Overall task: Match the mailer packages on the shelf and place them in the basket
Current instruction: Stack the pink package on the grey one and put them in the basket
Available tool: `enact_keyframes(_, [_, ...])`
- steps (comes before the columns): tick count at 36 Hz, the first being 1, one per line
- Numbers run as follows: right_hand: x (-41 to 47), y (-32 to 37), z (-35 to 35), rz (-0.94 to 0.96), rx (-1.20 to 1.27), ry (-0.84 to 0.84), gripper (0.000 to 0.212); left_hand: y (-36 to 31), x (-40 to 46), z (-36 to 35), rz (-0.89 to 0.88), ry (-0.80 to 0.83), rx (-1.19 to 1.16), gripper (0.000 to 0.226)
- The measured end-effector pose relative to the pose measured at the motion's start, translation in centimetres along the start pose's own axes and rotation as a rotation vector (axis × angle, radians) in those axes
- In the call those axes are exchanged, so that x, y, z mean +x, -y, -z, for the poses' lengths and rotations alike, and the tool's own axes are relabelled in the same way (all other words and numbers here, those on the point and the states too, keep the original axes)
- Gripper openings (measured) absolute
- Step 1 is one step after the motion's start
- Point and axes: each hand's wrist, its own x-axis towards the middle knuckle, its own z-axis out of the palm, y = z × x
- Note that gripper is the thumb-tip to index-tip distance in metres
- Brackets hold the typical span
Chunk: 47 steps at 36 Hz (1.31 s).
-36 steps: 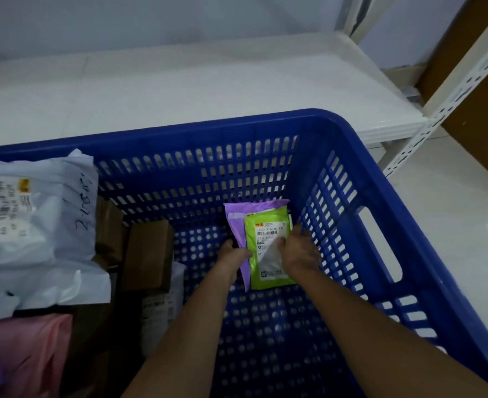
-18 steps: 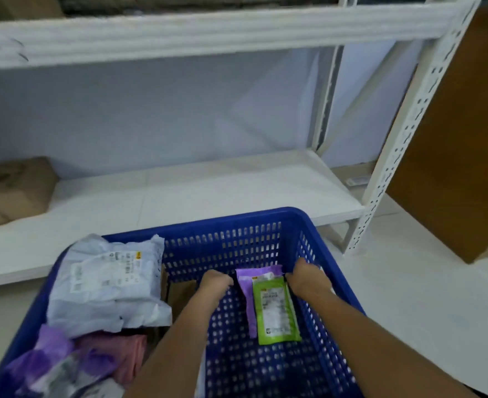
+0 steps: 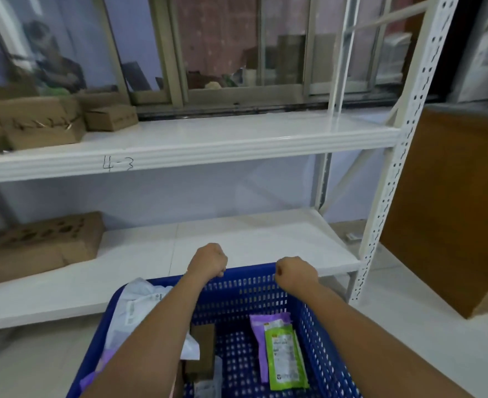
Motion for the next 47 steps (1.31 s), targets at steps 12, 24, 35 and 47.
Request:
enact_keyframes(12, [4.9,6.5,12.0,0.044,-0.147,0.079,0.025,-7.4,1.8,10.4,0.013,0.102,0.674,0.033])
enact_keyframes(24, [3.4,17.1,46.3,0.123,-0.173,0.118,0.039,-30.8,-1.9,39.0,0.096,0.163,0.594,0.032])
enact_keyframes(35, [0.0,26.0,83.1,0.105,0.131,0.161,0.026,-58.7,-8.9,62.5,0.094,0.352,0.434,0.051])
enact_keyframes(47, [2.3,24.0,93.9,0.099,-0.036,-0.149,0.034,-65.9,-8.5,67.3,-0.098,0.075,0.627,0.059])
